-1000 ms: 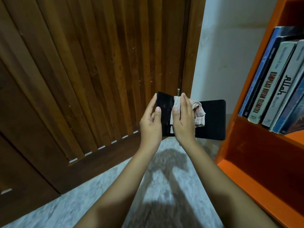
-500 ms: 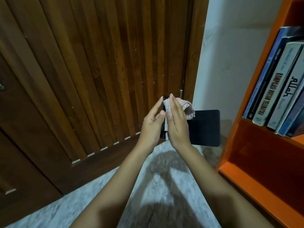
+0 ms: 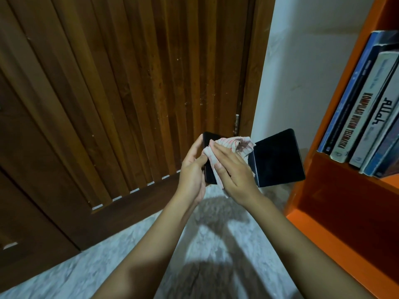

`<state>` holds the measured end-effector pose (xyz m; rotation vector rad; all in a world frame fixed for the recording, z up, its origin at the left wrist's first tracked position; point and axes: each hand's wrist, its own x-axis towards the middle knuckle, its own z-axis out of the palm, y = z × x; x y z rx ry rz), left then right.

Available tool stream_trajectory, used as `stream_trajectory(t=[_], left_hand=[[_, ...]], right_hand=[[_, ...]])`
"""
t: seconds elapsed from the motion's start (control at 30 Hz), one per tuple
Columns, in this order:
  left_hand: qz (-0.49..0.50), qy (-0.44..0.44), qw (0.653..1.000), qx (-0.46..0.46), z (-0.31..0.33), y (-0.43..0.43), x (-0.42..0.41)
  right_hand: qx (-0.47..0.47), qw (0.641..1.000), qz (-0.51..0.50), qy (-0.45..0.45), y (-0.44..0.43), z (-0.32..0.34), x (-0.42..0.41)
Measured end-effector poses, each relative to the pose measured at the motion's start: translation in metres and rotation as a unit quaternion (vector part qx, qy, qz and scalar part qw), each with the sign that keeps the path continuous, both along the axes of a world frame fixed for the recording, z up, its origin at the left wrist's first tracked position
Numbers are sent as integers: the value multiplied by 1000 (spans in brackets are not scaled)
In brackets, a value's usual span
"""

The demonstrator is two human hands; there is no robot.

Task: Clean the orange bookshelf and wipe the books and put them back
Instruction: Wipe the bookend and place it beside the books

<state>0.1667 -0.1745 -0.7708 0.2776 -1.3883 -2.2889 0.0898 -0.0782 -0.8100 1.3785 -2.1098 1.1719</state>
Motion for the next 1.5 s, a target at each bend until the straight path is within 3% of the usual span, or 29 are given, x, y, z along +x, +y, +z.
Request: stream_trajectory(t=[0.3,0.53,0.7,0.83,0.93,1.1,1.23,1.37,1.5], left_hand=[[35,-19,999,31,-7,-9,-1],[60,-13,998,-28,-3,-12,-3],[49,-53,995,-62,14,-15,-6],[7,-102,987,-120,22,-16,-6],[1,-147,960,-239,16,-15,-9],[44,-138,904,-401,-2,-11,-8],[101,-86,905,-405,-8,-19,-5],[96,-20,928,-359,-6,-21,-2],[98,35,948,-302,-7,-17,-2]], right_hand=[[33,997,-1,68,20,-50,4],[-18,987,-62,147,15,-48,-7],[-111,973,-99,176,4,-35,0],[-159,977,-109,93,-4,-32,4],[-183,978,-101,22,-7,-27,8],[-258,940,-42,-220,-1,-6,8],[-280,895,-28,-345,10,4,-6],[-314,844,-8,-435,16,9,-21],[-295,838,-17,-458,12,10,-30]])
